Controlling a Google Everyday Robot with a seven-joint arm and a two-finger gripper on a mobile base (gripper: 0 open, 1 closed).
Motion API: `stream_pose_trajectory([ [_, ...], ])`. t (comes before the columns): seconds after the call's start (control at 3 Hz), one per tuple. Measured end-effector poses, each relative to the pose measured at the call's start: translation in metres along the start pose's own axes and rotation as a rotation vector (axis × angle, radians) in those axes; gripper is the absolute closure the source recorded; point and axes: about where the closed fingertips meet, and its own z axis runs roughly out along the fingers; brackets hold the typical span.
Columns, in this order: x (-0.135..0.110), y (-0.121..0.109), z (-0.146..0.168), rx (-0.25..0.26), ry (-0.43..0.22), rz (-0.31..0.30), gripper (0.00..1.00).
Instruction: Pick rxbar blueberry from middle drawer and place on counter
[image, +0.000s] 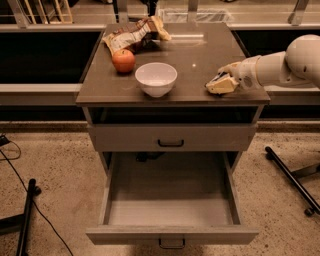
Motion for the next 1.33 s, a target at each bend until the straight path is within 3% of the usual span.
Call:
stream_pose_trajectory([
  [0.33, -0.005, 0.002, 0.003, -0.015, -0.014, 0.002, 0.0],
  [0.67, -0.028, 0.002, -0.001, -0.051, -0.074, 0.017, 0.0],
  [1.0, -0.056, 0.003, -0.028, -0.083, -0.075, -0.037, 0.0],
  [1.33, -0.048, -0.001, -0.073, -0.028, 0.049, -0.088, 0.0],
])
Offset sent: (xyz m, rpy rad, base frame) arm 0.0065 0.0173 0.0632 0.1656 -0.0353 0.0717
